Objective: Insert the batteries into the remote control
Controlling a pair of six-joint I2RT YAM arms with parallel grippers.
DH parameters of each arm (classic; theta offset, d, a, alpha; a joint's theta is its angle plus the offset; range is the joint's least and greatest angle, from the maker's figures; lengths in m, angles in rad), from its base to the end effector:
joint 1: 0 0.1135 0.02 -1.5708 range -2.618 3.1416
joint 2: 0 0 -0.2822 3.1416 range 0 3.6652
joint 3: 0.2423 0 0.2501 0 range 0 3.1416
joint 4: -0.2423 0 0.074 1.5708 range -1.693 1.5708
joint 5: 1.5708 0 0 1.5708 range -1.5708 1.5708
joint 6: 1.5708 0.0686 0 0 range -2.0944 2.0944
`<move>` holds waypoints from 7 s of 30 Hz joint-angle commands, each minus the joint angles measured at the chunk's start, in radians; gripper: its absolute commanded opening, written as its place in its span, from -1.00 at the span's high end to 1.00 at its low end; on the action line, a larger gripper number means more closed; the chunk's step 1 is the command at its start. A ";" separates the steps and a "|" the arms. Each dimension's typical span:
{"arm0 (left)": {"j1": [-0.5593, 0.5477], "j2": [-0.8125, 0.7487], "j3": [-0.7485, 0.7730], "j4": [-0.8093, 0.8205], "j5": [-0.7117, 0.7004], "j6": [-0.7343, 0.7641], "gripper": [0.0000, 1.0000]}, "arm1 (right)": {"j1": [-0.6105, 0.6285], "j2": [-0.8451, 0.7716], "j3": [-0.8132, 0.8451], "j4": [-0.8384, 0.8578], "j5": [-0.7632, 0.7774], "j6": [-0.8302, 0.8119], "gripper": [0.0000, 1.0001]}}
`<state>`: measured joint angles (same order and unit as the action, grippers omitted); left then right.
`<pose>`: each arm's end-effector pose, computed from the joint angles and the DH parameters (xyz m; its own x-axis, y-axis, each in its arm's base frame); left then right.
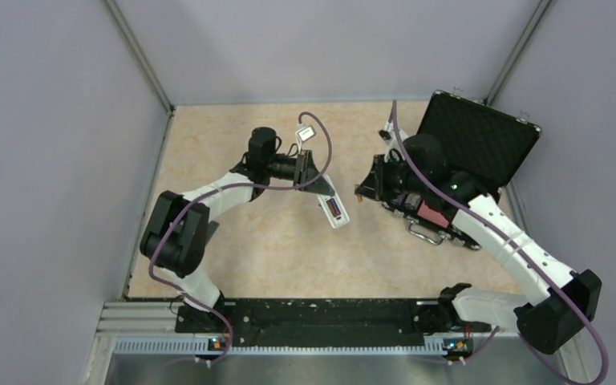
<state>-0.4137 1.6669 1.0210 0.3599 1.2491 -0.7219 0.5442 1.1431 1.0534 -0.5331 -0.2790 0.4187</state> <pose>0.3116 -0.2079 0.2692 -0.8286 0.1356 -0.5432 0.5502 0.0176 -0.8348 0.2159 0.1527 0.3267 -0.7361 0.0114 -0.6768 -0.4267 0.7684 0.4770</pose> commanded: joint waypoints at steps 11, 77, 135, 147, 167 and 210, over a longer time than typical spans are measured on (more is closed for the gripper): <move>-0.021 0.369 0.027 1.120 0.060 -0.975 1.00 | 0.100 0.155 0.200 -0.231 -0.132 0.017 1.00; -0.105 0.427 -0.051 0.971 0.001 -0.837 1.00 | 0.160 0.341 0.277 -0.367 0.114 0.044 0.37; -0.104 0.434 -0.044 0.887 -0.005 -0.827 1.00 | 0.169 0.024 -0.096 -0.027 -0.006 -0.056 0.86; -0.105 0.429 -0.040 0.855 -0.013 -0.804 1.00 | 0.169 0.047 -0.090 -0.055 -0.022 -0.052 0.81; -0.106 0.420 -0.042 0.860 -0.011 -0.802 1.00 | 0.171 0.093 -0.088 -0.030 0.006 -0.055 0.94; -0.136 0.337 -0.096 0.860 0.005 -0.722 1.00 | 0.142 0.326 0.020 -0.056 -0.021 0.029 1.00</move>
<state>-0.5163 2.1155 0.9199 1.1427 1.2346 -1.3785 0.7010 1.4174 1.0348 -0.6628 -0.3218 0.4362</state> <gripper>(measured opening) 0.318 0.003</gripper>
